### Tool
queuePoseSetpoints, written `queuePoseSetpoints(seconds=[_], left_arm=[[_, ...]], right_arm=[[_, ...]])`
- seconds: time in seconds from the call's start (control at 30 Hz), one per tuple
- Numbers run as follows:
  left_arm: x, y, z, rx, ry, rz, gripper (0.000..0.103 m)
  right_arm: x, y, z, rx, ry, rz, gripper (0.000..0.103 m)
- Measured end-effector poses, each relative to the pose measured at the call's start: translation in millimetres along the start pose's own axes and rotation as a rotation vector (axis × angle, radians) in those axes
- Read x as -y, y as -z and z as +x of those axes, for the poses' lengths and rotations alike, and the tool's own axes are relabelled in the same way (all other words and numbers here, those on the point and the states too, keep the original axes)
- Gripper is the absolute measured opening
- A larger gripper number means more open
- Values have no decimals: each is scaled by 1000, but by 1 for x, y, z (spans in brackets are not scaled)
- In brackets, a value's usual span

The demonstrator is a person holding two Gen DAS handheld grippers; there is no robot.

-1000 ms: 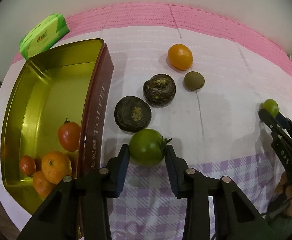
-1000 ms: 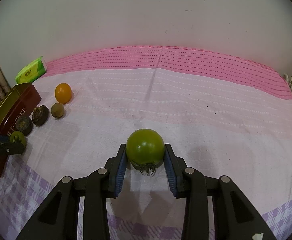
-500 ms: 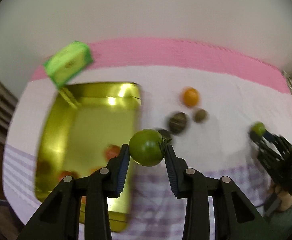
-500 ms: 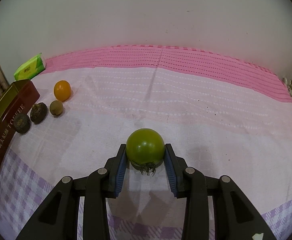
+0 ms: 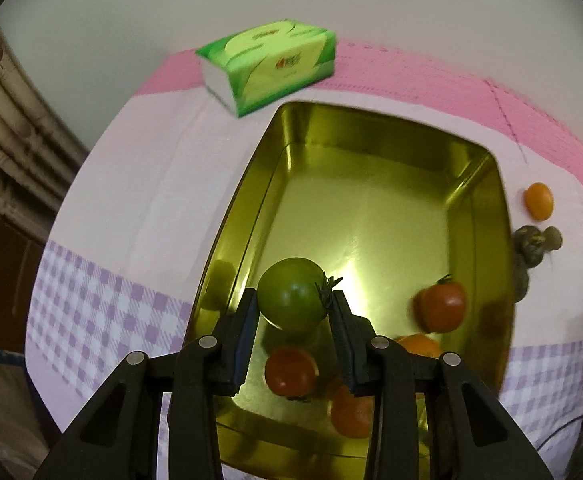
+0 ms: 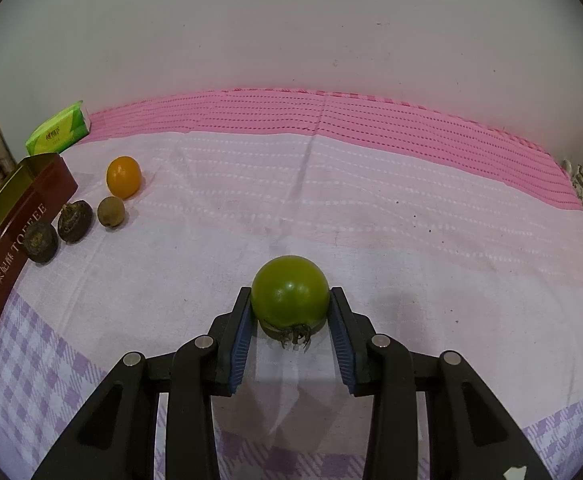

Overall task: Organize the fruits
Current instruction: 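Carry the green tomato into the tin tray with the left tool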

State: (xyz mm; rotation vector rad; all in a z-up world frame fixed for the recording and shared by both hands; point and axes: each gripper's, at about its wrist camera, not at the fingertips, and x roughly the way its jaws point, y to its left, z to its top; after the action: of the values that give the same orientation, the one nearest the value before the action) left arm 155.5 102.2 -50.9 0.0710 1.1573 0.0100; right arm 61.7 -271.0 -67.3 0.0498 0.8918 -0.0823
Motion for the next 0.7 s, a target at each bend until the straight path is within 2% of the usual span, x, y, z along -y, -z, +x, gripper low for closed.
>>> queuePoseSetpoints(seconds=[0.33,0.7], left_arm=[[-10,8,22,-21,-22,-21,37],[-17,24,11,12,-32,-51,37]], right_arm=[[-1,-1,1,-1,8,-10,35],[0,-1,1,-2,11,-12,35]])
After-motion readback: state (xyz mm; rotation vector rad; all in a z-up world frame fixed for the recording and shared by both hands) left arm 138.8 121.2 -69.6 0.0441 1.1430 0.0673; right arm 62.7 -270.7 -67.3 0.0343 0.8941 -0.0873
